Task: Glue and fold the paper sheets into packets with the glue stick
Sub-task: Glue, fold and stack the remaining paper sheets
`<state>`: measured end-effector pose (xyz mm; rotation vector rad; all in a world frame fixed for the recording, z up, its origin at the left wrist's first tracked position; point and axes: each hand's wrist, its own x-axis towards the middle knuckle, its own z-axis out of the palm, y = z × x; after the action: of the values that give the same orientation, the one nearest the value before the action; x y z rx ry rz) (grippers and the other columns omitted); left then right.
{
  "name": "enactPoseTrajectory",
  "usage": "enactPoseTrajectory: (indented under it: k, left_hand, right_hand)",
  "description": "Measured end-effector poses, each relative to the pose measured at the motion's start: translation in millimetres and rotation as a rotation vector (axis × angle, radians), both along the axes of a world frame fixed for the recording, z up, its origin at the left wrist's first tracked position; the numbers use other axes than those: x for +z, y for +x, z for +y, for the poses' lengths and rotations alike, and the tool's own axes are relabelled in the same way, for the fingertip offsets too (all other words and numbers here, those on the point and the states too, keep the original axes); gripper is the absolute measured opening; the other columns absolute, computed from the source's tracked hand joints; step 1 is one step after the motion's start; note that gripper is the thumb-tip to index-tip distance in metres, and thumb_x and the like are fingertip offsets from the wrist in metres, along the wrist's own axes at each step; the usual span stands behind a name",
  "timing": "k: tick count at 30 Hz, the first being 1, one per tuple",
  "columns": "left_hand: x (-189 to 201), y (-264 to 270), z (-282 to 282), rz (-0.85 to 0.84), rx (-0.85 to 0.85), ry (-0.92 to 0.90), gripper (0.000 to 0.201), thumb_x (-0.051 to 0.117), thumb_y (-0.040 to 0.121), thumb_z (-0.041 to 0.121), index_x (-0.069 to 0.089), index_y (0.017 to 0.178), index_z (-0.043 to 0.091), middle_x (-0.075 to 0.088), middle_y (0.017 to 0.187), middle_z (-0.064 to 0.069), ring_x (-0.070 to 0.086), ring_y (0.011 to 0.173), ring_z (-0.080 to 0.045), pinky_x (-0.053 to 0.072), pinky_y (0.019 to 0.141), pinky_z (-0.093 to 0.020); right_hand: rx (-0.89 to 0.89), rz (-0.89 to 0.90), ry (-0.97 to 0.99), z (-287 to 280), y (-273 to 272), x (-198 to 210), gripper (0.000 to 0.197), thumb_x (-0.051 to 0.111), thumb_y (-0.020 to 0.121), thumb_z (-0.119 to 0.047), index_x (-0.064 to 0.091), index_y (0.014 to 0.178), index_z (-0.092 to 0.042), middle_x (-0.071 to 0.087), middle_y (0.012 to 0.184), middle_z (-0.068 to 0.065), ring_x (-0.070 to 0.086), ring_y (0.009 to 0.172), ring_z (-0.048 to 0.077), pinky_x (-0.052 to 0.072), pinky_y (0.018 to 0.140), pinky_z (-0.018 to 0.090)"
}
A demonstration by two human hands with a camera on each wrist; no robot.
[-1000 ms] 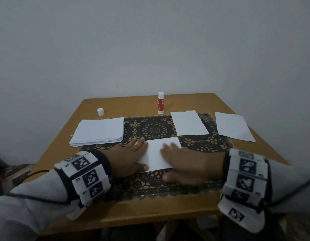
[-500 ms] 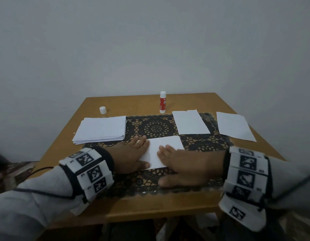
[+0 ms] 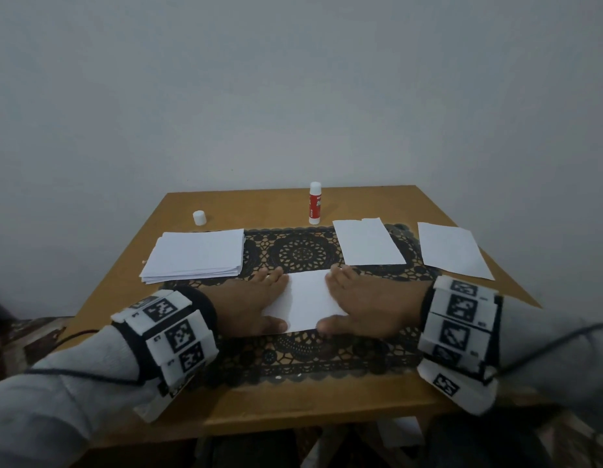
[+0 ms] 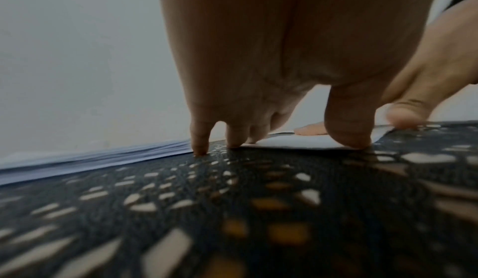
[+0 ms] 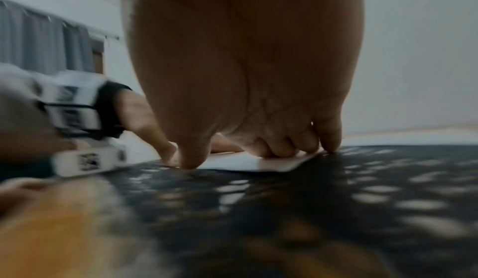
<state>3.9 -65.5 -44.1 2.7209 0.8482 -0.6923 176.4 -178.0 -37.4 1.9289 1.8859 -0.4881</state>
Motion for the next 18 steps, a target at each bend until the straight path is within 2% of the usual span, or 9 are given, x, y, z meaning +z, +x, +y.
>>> enactPoseTrajectory:
  k: [2, 4, 6, 10, 12, 15, 18]
  left_hand:
    - [2, -3, 4, -0.049, 0.087, -0.054, 0.096, 0.053, 0.091, 0.052, -0.019, 0.149, 0.027, -0.005, 0.161, 0.000, 0.014, 0.146, -0.020, 0.015, 0.117, -0.033]
    - [1, -5, 10, -0.093, 0.141, -0.092, 0.108, 0.062, 0.085, 0.051, -0.023, 0.148, 0.030, 0.008, 0.161, 0.000, 0.028, 0.141, -0.022, 0.022, 0.117, -0.034]
    - [-2, -6, 14, -0.129, 0.149, -0.112, 0.115, 0.067, 0.082, 0.049, -0.025, 0.147, 0.027, 0.012, 0.160, 0.004, 0.030, 0.140, -0.021, 0.023, 0.117, -0.035]
    - [-4, -6, 16, -0.183, 0.156, -0.115, 0.122, 0.072, 0.078, 0.047, -0.025, 0.147, 0.024, 0.016, 0.159, 0.006, 0.027, 0.141, -0.020, 0.023, 0.116, -0.033]
    - [-4, -6, 17, -0.203, 0.155, -0.117, 0.123, 0.074, 0.077, 0.046, -0.025, 0.147, 0.024, 0.018, 0.159, 0.006, 0.027, 0.141, -0.020, 0.023, 0.116, -0.035]
    - [-5, -7, 18, -0.221, 0.155, -0.129, 0.123, 0.075, 0.077, 0.042, -0.024, 0.147, 0.023, 0.018, 0.159, 0.005, 0.026, 0.142, -0.020, 0.023, 0.116, -0.034]
    - [-2, -7, 16, -0.235, 0.137, -0.112, 0.123, 0.076, 0.077, 0.040, -0.023, 0.148, 0.022, 0.023, 0.157, 0.002, 0.031, 0.140, -0.022, 0.027, 0.114, -0.035]
  right_hand:
    - [0.060, 0.024, -0.017, -2, -13, -1, 0.097, 0.029, 0.093, -0.069, -0.013, 0.152, -0.005, -0.020, 0.160, 0.014, -0.014, 0.149, 0.027, 0.004, 0.122, 0.041]
    - [0.177, 0.059, -0.047, -8, -31, -1, 0.094, 0.030, 0.093, -0.068, -0.011, 0.154, -0.009, -0.020, 0.160, 0.010, -0.015, 0.148, 0.025, 0.003, 0.121, 0.039]
    - [0.238, 0.082, -0.037, -6, -36, 0, 0.091, 0.029, 0.094, -0.066, -0.009, 0.154, -0.010, -0.017, 0.161, 0.007, -0.013, 0.149, 0.022, 0.004, 0.121, 0.037]
    - [0.137, 0.103, 0.021, 17, -25, 1, 0.090, 0.028, 0.095, -0.066, -0.009, 0.154, -0.009, -0.014, 0.162, 0.008, -0.010, 0.150, 0.019, 0.006, 0.121, 0.036]
    - [0.165, 0.125, 0.014, 17, -31, -1, 0.091, 0.032, 0.094, -0.066, -0.005, 0.155, -0.010, -0.012, 0.163, 0.008, -0.006, 0.150, 0.021, 0.010, 0.122, 0.038]
    - [0.250, 0.177, -0.007, 15, -39, 0, 0.082, 0.034, 0.095, -0.063, 0.009, 0.156, -0.013, 0.000, 0.164, 0.008, 0.010, 0.149, 0.023, 0.019, 0.120, 0.038]
    - [0.192, 0.206, 0.079, 28, -33, 4, 0.074, 0.030, 0.098, -0.059, 0.021, 0.154, -0.011, 0.014, 0.162, 0.010, 0.032, 0.140, 0.024, 0.029, 0.109, 0.030]
